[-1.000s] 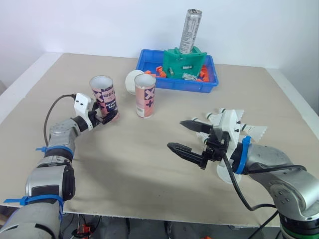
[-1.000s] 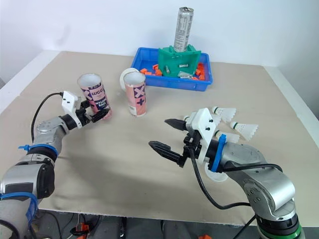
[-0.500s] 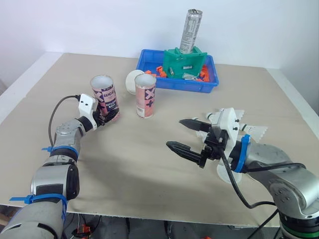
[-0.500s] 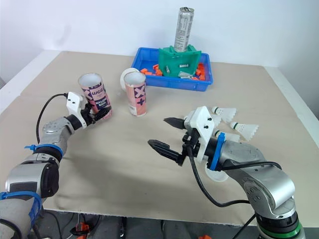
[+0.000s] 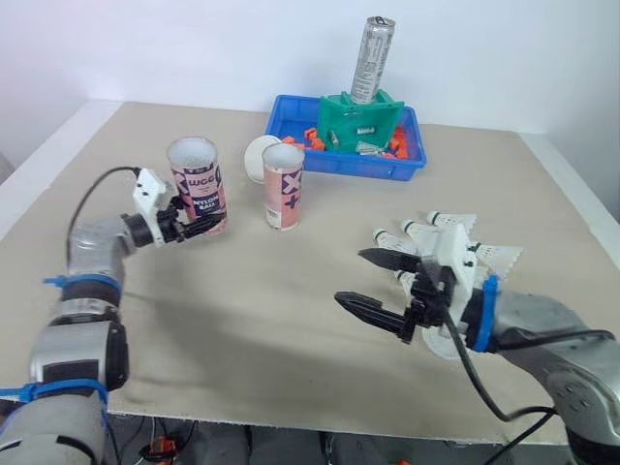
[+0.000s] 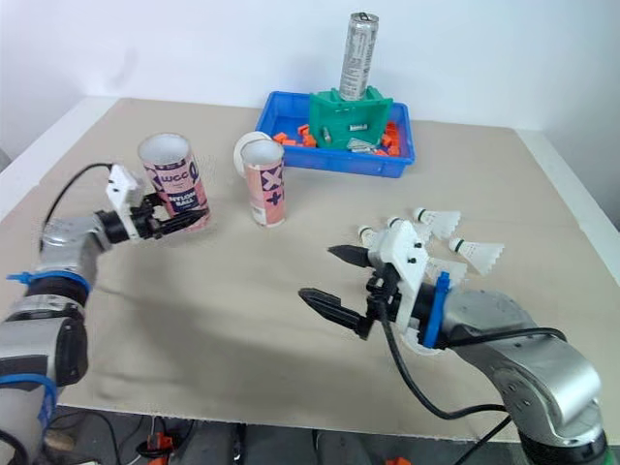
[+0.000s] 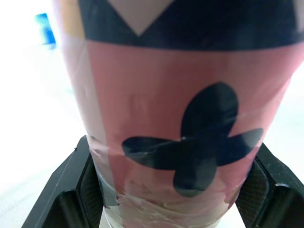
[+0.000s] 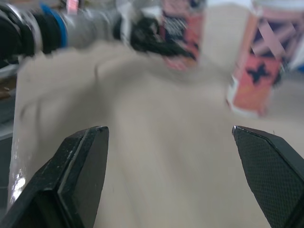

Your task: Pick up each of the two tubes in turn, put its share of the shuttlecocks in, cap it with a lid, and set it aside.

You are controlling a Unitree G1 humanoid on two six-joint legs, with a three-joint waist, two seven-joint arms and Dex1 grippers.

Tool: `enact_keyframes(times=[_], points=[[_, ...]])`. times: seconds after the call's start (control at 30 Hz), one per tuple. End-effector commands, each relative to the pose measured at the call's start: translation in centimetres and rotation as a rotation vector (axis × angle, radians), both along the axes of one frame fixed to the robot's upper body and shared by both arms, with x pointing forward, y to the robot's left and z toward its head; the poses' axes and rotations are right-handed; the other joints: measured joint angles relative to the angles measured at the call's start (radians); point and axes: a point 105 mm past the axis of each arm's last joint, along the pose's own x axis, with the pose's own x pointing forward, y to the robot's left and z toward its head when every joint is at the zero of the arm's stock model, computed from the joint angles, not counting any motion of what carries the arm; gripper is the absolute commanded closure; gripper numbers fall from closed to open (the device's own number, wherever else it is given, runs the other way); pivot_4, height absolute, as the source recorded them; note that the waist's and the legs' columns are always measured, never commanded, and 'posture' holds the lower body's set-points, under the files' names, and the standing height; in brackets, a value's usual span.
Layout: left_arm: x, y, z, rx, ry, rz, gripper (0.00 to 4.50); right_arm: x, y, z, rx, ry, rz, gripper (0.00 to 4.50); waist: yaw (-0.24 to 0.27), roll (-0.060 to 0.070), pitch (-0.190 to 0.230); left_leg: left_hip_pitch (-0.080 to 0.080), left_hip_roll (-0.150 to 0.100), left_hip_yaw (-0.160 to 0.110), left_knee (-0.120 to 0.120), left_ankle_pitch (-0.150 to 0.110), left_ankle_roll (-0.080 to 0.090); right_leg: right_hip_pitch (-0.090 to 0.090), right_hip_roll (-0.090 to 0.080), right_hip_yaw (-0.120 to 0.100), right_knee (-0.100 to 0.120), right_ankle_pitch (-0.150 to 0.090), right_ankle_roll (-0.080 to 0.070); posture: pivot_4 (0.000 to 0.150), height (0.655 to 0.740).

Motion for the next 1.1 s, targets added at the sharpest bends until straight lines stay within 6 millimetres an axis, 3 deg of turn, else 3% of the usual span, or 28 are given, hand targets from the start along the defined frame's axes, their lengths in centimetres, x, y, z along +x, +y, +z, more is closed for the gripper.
enact_keyframes(times=[0.03,0.17,0.37,0.53,0.77,1.1], points=[[-2.6,-0.4,1.5,0.136,0.084,-0.192,1.2,-1.6,-0.9,0.7,-0.013,0.001,-0.001,0.0,0.0,0.0,0.0,0.0,0.0,-0.001,0.0,0.0,0.0,0.0,0.0,-0.001,0.0,0.0,0.0,0.15,0.7275],[-5.1,-1.1,1.0,0.316,0.187,-0.334,1.2,-3.3,-2.0,-0.8,-0.069,0.088,-0.024,0.0,0.0,0.0,0.0,0.0,0.001,-0.002,0.0,0.0,0.0,0.001,0.0,-0.004,0.001,-0.002,-0.003,0.15,0.7275],[-7.8,-4.1,0.1,0.466,0.247,-0.507,1.2,-6.2,-3.3,-2.8,-0.094,0.199,-0.104,0.0,0.003,0.001,0.0,0.001,0.003,-0.003,0.002,0.002,0.003,0.005,-0.001,-0.009,0.001,-0.005,-0.006,0.15,0.7275],[-8.8,-6.1,-0.6,0.524,0.273,-0.615,1.2,-7.2,-4.4,-4.2,-0.081,0.23,-0.226,0.0,0.003,0.001,0.0,0.002,0.004,-0.004,0.004,0.003,0.006,0.006,-0.002,-0.012,0.001,-0.005,-0.004,0.15,0.7275],[-9.2,-6.2,-2.4,0.624,0.317,-0.683,1.2,-3.8,-5.0,-6.0,-0.026,0.174,-0.457,0.0,-0.003,0.001,0.0,0.007,0.005,-0.003,0.003,0.005,0.007,0.007,-0.003,-0.013,0.0,0.001,-0.01,0.15,0.7275],[-9.1,-5.3,-2.9,0.735,0.322,-0.71,1.2,-1.8,-5.2,-6.9,-0.019,0.148,-0.531,0.0,0.002,0.004,-0.002,0.005,0.006,-0.001,0.001,0.006,0.009,0.006,-0.004,-0.014,0.0,-0.002,-0.008,0.15,0.7275]])
